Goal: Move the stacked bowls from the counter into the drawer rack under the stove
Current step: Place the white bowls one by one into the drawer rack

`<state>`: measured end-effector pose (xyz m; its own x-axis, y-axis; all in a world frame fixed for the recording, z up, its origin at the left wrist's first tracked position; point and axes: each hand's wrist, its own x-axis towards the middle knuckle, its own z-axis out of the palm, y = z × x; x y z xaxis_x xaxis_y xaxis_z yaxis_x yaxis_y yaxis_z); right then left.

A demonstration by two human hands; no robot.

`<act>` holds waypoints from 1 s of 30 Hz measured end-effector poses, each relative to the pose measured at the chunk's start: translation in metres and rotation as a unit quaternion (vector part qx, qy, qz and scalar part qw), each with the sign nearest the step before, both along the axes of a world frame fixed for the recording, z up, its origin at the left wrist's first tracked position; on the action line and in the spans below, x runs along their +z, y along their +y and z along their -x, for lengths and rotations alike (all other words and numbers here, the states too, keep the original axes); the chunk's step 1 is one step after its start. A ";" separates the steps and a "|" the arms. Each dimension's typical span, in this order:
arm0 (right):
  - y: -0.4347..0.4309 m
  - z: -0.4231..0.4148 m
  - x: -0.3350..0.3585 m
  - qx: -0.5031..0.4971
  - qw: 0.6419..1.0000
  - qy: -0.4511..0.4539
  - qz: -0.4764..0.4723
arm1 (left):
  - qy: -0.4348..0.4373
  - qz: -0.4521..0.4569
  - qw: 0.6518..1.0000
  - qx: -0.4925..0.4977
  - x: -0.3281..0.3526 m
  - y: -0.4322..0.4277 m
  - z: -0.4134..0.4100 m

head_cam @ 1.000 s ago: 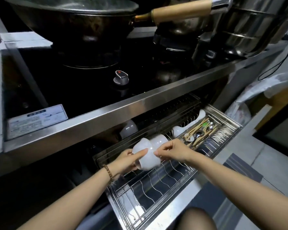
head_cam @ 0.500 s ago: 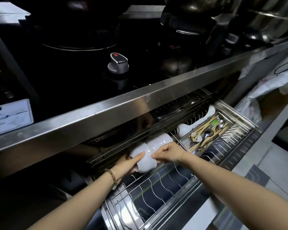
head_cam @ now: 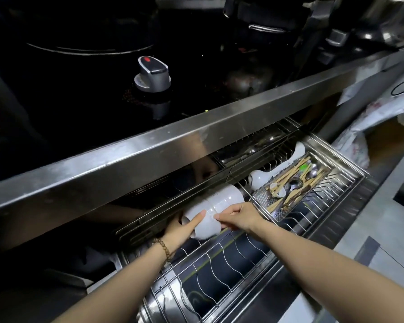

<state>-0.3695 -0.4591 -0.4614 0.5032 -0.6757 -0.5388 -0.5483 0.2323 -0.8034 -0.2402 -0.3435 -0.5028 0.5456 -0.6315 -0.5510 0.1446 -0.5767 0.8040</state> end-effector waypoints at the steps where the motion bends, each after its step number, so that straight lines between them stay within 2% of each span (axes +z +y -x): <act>1: 0.000 0.000 -0.002 -0.003 1.000 0.001 0.002 | -0.002 -0.002 1.000 -0.003 -0.001 0.000 0.000; 14: -0.005 0.005 0.023 0.029 0.999 0.020 -0.017 | -0.065 -0.011 0.996 -0.066 0.018 0.011 -0.001; 19: 0.003 0.021 0.067 0.008 0.999 -0.028 -0.012 | -0.054 0.005 0.997 -0.052 0.059 0.023 -0.002; 25: 0.029 0.060 0.140 -0.018 0.995 -0.073 0.069 | -0.045 0.087 0.990 -0.105 0.123 0.038 0.012; 30: 0.058 0.090 0.201 -0.048 0.977 -0.120 0.167 | -0.087 0.161 0.967 -0.179 0.186 0.052 0.031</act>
<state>-0.4600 -0.4013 -0.2605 0.5135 -0.8441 -0.1543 -0.3241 -0.0243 -0.9457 -0.2715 -0.2916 -0.3168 0.3270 -0.9205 -0.2137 -0.1715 -0.2802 0.9445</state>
